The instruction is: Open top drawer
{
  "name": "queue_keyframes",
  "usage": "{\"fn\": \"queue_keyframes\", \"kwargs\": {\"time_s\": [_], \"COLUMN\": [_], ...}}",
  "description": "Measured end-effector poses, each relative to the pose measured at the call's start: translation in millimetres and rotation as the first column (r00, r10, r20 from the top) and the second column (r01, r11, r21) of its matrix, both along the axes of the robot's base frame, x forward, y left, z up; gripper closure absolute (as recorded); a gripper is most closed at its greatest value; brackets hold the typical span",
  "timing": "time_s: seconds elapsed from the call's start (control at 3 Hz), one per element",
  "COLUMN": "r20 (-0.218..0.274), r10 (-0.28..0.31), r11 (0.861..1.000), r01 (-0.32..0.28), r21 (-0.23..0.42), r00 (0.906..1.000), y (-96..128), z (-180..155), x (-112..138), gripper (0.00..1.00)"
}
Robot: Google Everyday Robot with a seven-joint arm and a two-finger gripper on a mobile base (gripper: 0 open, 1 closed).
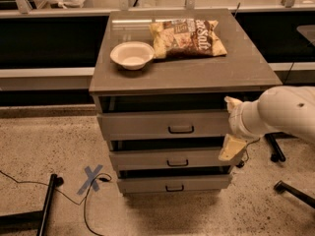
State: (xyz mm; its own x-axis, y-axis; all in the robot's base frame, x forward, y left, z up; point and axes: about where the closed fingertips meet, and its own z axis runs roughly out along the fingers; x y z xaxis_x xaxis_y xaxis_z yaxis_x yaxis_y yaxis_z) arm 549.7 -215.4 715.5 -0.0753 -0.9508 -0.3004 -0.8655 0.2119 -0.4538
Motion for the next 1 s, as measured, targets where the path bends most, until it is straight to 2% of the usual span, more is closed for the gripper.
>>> {"fn": "queue_keyframes", "kwargs": {"time_s": [0.33, 0.67, 1.0], "r20": [0.031, 0.034, 0.000], "r10": [0.057, 0.123, 0.189], "r11": [0.996, 0.991, 0.980], "r01": [-0.055, -0.121, -0.188], "r21": [-0.068, -0.065, -0.056], "r00": [0.9979, 0.9918, 0.9820], "y": [-13, -20, -25], "z": [-26, -34, -42], "x": [9, 21, 50], "gripper": [0.00, 0.00, 0.00]}}
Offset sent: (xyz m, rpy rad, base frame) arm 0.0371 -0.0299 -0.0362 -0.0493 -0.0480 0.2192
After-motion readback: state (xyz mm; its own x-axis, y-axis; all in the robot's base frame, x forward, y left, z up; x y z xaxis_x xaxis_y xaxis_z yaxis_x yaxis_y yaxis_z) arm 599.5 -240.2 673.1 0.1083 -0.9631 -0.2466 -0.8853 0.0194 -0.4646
